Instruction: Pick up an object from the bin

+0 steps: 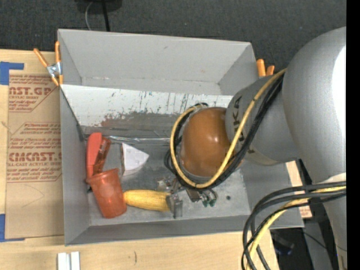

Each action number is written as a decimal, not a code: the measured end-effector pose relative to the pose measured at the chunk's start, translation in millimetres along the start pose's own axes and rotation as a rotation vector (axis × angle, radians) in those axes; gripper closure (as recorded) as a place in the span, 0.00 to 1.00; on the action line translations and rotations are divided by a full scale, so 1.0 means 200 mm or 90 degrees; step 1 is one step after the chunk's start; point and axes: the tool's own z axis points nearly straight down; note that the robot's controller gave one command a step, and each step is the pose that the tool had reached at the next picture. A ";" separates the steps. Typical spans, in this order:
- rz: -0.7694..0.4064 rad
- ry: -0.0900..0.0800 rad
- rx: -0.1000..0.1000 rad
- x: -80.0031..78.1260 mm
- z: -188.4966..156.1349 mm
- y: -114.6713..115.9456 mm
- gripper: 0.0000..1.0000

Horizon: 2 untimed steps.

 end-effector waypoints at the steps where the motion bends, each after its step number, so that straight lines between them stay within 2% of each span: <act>1: -0.030 0.008 -0.001 0.00 -0.25 0.03 1.00; 2: -0.057 0.004 -0.001 -0.08 -0.53 0.09 1.00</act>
Offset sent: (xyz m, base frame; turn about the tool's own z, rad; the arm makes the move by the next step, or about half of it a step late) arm 0.0241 0.0422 0.1670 -0.1419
